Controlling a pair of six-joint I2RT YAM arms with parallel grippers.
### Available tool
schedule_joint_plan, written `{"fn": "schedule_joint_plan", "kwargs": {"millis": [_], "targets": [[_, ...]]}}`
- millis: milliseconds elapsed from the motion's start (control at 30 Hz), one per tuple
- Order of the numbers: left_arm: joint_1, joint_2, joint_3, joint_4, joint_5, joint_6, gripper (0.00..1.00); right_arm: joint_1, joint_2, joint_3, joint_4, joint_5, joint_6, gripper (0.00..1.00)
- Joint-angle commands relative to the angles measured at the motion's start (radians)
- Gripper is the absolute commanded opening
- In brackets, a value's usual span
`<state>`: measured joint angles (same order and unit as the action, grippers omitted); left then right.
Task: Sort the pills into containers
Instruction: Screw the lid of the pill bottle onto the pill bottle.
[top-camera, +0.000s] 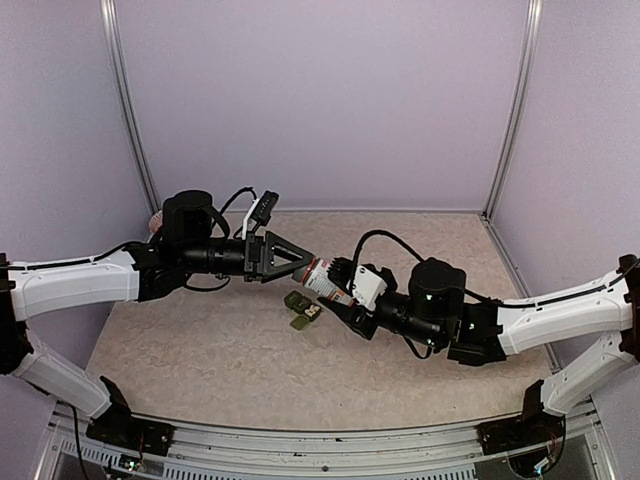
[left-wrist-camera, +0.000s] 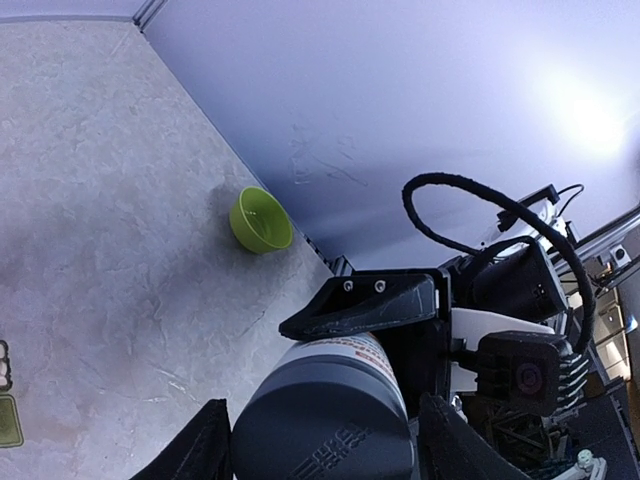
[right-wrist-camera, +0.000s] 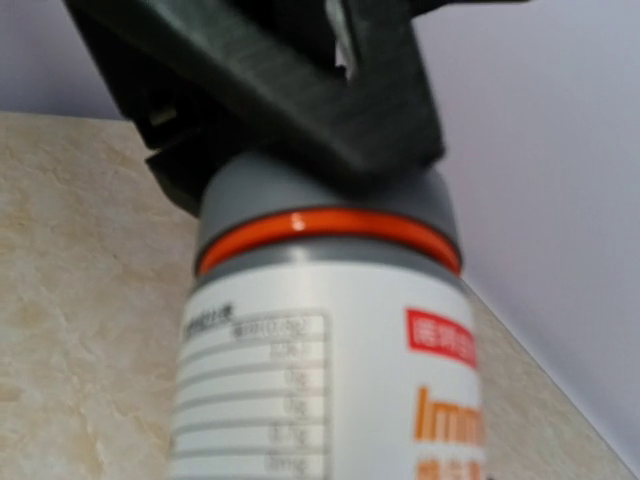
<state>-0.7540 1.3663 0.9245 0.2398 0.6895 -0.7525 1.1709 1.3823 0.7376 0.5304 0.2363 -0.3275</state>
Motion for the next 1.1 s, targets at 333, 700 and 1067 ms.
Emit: {"fn": "schedule_joint_plan", "kwargs": {"millis": [333,700,1067], "targets": [[-0.045,-0.01,0.03,0.036,0.082,0.126,0.39,-0.066,-0.038,0.02,-0.026,-0.122,0.253,0.02],[-0.076,-0.053,0.034,-0.011,0.112,0.317,0.38,-0.126,-0.112,0.004,-0.057,-0.362,0.617,0.05],[-0.129,-0.153,0.037,-0.058,0.15,0.523,0.38,-0.237,-0.137,-0.08,0.081,-0.649,1.085,0.05]]}}
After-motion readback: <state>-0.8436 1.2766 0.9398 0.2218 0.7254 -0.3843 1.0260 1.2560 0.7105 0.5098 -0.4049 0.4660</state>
